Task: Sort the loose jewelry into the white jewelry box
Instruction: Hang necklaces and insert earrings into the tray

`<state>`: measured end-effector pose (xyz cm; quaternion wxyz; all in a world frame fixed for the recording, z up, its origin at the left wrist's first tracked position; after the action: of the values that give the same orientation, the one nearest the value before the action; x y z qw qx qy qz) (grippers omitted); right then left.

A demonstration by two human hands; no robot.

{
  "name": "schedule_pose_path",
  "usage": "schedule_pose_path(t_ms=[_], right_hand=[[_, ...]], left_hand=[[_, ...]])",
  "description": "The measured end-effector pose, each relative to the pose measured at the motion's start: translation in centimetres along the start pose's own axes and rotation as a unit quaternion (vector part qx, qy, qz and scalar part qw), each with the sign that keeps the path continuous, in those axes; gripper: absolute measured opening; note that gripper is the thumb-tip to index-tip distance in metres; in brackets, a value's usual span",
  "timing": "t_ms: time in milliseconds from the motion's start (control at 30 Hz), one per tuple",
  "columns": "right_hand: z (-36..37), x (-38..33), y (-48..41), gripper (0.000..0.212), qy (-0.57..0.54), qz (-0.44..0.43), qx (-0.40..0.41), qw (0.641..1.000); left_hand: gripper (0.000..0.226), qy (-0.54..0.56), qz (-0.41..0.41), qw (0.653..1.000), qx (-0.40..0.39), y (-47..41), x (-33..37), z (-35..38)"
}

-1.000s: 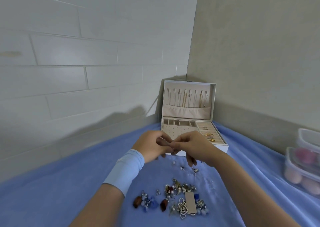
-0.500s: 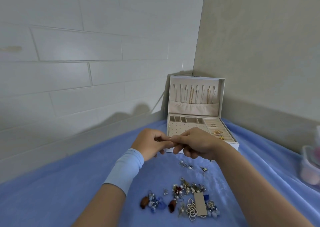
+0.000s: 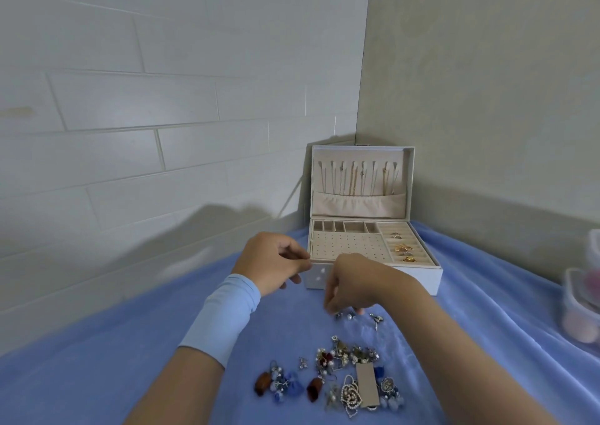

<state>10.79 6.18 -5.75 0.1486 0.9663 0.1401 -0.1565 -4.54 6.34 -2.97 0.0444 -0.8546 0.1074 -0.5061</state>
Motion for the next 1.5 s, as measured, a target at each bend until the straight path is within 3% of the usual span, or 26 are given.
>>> schedule_pose_path(t_ms=[200, 467, 633, 733, 833, 1133, 1200, 1333, 1500], right_hand=[[0.2, -0.3, 0.2, 0.005, -0.005, -0.012, -0.026, 1.000], [-2.2, -0.1, 1.4, 0.006, -0.155, -0.049, 0.008, 0.987], [-2.2, 0.1, 1.5, 0.025, -0.171, -0.036, -0.013, 0.985], [-4.5, 0.4, 1.2, 0.014, -0.208, -0.036, 0.107, 0.972], [-6.5, 0.3, 1.1, 0.013, -0.259, -0.051, 0.228, 0.937], [-6.4, 0.4, -0.8, 0.003, -0.333, -0.073, 0.256, 0.905], [-6.2, 0.7, -1.2, 0.005, -0.308, -0.058, 0.277, 0.908], [-5.0, 0.9, -2.2, 0.007, -0.126, -0.009, 0.285, 0.950], [-5.0, -0.3, -2.1, 0.010, -0.013, -0.034, 0.285, 0.958]], left_hand=[[0.007, 0.020, 0.007, 1.000, 0.011, -0.1, 0.7, -0.4], [0.009, 0.026, 0.008, 0.999, 0.039, -2.3, 1.6, -0.2], [0.005, 0.065, 0.008, 0.998, 0.016, -2.9, 1.1, 0.6], [0.003, 0.100, -0.006, 0.995, -0.004, -3.0, 0.6, 0.8], [0.004, 0.140, -0.009, 0.990, -0.022, -3.2, 0.6, 0.8], [0.017, 0.210, -0.047, 0.977, -0.001, -3.8, -0.7, 0.4], [0.010, 0.153, -0.027, 0.988, 0.001, -4.1, -0.8, 0.5], [0.005, -0.064, 0.020, 0.998, 0.004, -5.0, -1.4, 1.1], [0.010, -0.064, 0.010, 0.997, -0.040, -5.0, -2.2, 2.1]])
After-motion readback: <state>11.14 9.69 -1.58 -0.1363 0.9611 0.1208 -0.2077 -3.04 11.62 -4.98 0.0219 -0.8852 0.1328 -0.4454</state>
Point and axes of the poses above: each hand's wrist, its own y-axis away from the middle knuckle, its own z-axis out of the palm, x = y × z, the point moved 7 cm from there along -y, towards the middle knuckle
